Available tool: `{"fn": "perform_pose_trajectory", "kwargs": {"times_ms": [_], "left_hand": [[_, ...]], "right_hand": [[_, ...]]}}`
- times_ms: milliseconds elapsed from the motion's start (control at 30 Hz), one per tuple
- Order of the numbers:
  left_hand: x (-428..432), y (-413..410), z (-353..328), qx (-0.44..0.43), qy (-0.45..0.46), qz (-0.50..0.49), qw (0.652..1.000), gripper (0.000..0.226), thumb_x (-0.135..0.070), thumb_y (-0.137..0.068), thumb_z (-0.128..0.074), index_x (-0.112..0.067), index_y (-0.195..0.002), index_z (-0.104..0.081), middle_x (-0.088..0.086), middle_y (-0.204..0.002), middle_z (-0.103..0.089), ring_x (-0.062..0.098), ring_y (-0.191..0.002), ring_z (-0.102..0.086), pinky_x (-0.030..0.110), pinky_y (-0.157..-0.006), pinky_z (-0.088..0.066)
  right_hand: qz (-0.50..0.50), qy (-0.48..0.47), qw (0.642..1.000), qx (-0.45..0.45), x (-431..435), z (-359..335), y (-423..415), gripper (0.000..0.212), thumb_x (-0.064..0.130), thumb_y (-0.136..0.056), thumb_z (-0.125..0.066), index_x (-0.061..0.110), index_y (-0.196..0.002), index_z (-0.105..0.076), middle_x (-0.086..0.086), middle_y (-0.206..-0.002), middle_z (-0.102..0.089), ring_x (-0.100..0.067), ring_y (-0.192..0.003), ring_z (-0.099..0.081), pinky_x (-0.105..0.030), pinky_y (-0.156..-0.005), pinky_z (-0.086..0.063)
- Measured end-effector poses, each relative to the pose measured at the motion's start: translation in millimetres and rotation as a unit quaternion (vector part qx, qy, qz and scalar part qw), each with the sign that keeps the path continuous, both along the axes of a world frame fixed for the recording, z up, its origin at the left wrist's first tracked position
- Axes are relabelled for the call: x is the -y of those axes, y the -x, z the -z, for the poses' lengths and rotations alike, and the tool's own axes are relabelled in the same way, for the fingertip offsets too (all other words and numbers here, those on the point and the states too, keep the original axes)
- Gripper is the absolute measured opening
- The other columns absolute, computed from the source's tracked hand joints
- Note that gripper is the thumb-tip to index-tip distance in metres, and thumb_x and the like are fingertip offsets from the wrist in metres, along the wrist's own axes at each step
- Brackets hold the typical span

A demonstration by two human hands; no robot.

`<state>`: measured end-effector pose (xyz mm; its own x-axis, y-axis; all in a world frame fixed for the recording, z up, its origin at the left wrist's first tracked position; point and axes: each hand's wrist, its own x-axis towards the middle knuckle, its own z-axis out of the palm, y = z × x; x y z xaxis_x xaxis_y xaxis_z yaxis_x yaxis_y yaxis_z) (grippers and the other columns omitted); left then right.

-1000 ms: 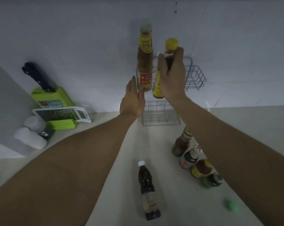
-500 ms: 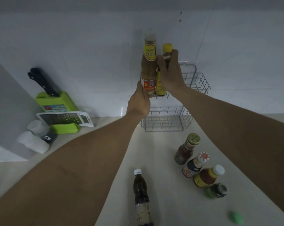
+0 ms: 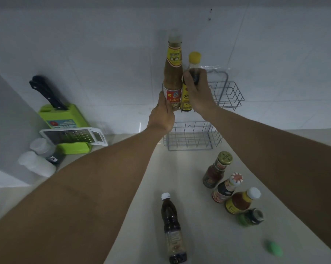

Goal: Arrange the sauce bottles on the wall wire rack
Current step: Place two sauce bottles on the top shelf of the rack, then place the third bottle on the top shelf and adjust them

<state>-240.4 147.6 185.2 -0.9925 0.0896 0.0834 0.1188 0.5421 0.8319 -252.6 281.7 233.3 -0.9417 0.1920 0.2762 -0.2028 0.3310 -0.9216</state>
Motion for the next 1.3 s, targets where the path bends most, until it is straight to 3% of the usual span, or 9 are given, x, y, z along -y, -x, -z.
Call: {"fn": "perform_pose_trajectory", "kwargs": {"times_ms": [67,167,267,400,567,800,867,1033,1300], "left_hand": [[3,2,-3,0.011,0.007,0.016,1.0,0.053,-0.041,-0.109,-0.022,-0.03,-0.16,-0.015,0.014,-0.13,-0.063,0.034,-0.1,-0.065,0.039,-0.085,-0.051],[10,7,-3,0.034,0.031,0.036,0.998,0.06,-0.049,-0.107,-0.02,-0.03,-0.162,-0.005,0.011,-0.159,-0.041,0.038,-0.132,-0.053,0.047,-0.111,-0.042],[15,-2,5,0.044,0.083,0.006,0.996,0.07,-0.055,-0.105,-0.024,-0.028,-0.162,0.006,0.006,-0.171,-0.014,0.035,-0.152,-0.029,0.051,-0.123,-0.028],[28,-40,32,-0.03,0.192,-0.023,0.981,0.063,-0.042,-0.106,-0.036,-0.018,-0.161,-0.018,0.016,-0.157,-0.042,0.036,-0.14,-0.044,0.045,-0.114,-0.036],[53,-92,101,-0.017,0.251,0.004,0.968,0.057,-0.038,-0.106,-0.034,-0.014,-0.157,-0.031,0.015,-0.153,-0.046,0.032,-0.142,-0.041,0.043,-0.119,-0.03],[80,-179,181,0.074,0.274,0.007,0.959,0.064,-0.039,-0.099,-0.018,-0.015,-0.156,-0.034,0.01,-0.156,-0.042,0.03,-0.146,-0.034,0.042,-0.122,-0.024],[84,-201,199,0.102,0.29,0.019,0.951,0.067,-0.041,-0.098,-0.014,-0.015,-0.158,-0.029,0.01,-0.163,-0.032,0.03,-0.153,-0.024,0.042,-0.124,-0.018],[80,-221,232,0.134,0.368,0.059,0.918,0.073,-0.038,-0.104,-0.034,-0.02,-0.162,0.006,0.01,-0.171,0.013,0.032,-0.157,0.014,0.047,-0.127,0.006],[72,-227,240,0.119,0.421,0.048,0.898,0.078,-0.042,-0.102,-0.032,-0.017,-0.161,0.012,0.014,-0.169,0.017,0.036,-0.156,0.015,0.049,-0.126,0.005]], "right_hand": [[-0.001,0.003,1.0,0.021,2,-4,-4,0.046,0.045,-0.102,-0.045,0.01,-0.13,-0.038,0.014,-0.095,-0.055,0.007,-0.085,-0.058,-0.019,-0.074,-0.045],[0.025,-0.006,0.999,0.038,8,-6,-15,0.066,0.05,-0.1,-0.046,0.011,-0.148,-0.022,0.003,-0.12,-0.062,-0.008,-0.101,-0.063,-0.01,-0.071,-0.046],[0.137,-0.039,0.989,-0.036,19,3,-32,0.07,0.049,-0.098,-0.05,0.01,-0.149,-0.024,-0.01,-0.13,-0.059,-0.018,-0.112,-0.061,-0.026,-0.088,-0.051],[0.171,-0.096,0.976,-0.097,38,41,-79,0.045,0.038,-0.097,-0.054,0.01,-0.13,-0.044,-0.006,-0.114,-0.059,-0.016,-0.098,-0.059,-0.036,-0.082,-0.054],[0.115,-0.171,0.974,0.096,60,119,-141,0.056,0.046,-0.093,-0.057,0.014,-0.135,-0.039,-0.009,-0.125,-0.053,-0.023,-0.109,-0.056,-0.042,-0.092,-0.051],[-0.021,-0.221,0.904,0.366,81,195,-216,0.063,0.054,-0.091,-0.055,0.01,-0.133,-0.041,-0.014,-0.129,-0.049,-0.034,-0.116,-0.054,-0.042,-0.095,-0.048],[-0.02,-0.208,0.896,0.391,87,206,-230,0.065,0.058,-0.089,-0.055,0.009,-0.13,-0.043,-0.015,-0.127,-0.05,-0.035,-0.115,-0.054,-0.042,-0.094,-0.048],[0.005,-0.231,0.894,0.383,98,226,-249,0.062,0.058,-0.089,-0.057,0.007,-0.122,-0.046,-0.015,-0.121,-0.049,-0.033,-0.109,-0.051,-0.041,-0.09,-0.044],[0.043,-0.227,0.894,0.384,103,238,-255,0.062,0.061,-0.087,-0.057,0.009,-0.12,-0.049,-0.014,-0.118,-0.051,-0.032,-0.108,-0.051,-0.043,-0.093,-0.042]]}}
